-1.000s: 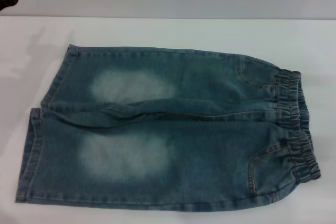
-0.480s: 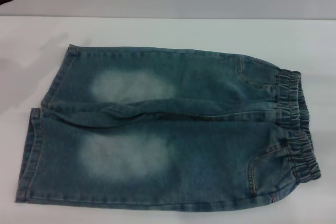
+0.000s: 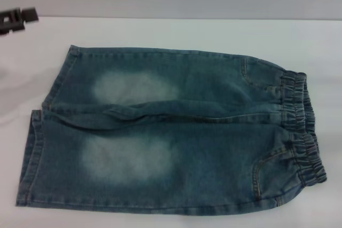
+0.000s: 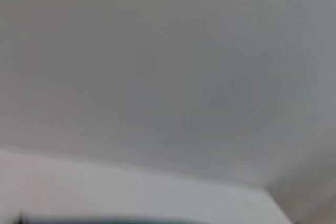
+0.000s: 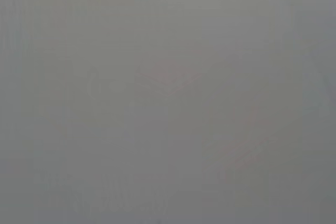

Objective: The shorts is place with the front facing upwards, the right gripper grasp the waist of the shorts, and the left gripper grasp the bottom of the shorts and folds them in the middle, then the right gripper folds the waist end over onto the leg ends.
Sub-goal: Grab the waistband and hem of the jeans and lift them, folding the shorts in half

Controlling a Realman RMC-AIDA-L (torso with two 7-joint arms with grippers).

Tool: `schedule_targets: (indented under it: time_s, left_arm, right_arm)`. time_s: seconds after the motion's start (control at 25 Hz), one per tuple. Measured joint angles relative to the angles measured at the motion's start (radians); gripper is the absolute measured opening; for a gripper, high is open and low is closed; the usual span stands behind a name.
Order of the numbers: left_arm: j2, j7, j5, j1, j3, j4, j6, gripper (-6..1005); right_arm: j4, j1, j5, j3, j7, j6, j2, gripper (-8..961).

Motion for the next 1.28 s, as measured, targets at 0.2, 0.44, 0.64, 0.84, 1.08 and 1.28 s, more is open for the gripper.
schedule_targets:
  time_s: [0.2, 0.44, 0.64, 0.84, 1.08, 1.28]
  left_arm:
    - [0.023, -0.130, 0.164, -0.008, -0.025, 0.001, 0.105, 793]
    - [0.033, -0.173, 0.287, -0.010, -0.069, 0.001, 0.206, 789]
    - [0.031, -0.201, 0.370, 0.000, -0.077, 0.002, 0.253, 786]
    - [0.016, -0.218, 0.446, 0.006, -0.077, 0.000, 0.283, 783]
    - [0.002, -0.224, 0.492, 0.015, -0.077, 0.009, 0.322, 779]
    - [-0.011, -0.262, 0.561, 0.022, -0.079, 0.010, 0.320, 776]
  right_arm:
    - [-0.002, 0.001, 0.001, 0.000, 0.000, 0.011, 0.000, 512]
    - [-0.015, 0.010, 0.001, 0.000, 0.001, 0.054, -0.003, 511]
    - [-0.017, 0.011, 0.001, 0.000, 0.001, 0.071, -0.003, 513]
    - [-0.023, 0.013, 0.001, 0.000, 0.001, 0.087, -0.003, 514]
    - [-0.037, 0.013, 0.001, -0.001, 0.001, 0.117, -0.003, 513]
    - [-0.039, 0.018, 0.001, -0.007, 0.001, 0.141, -0.003, 513]
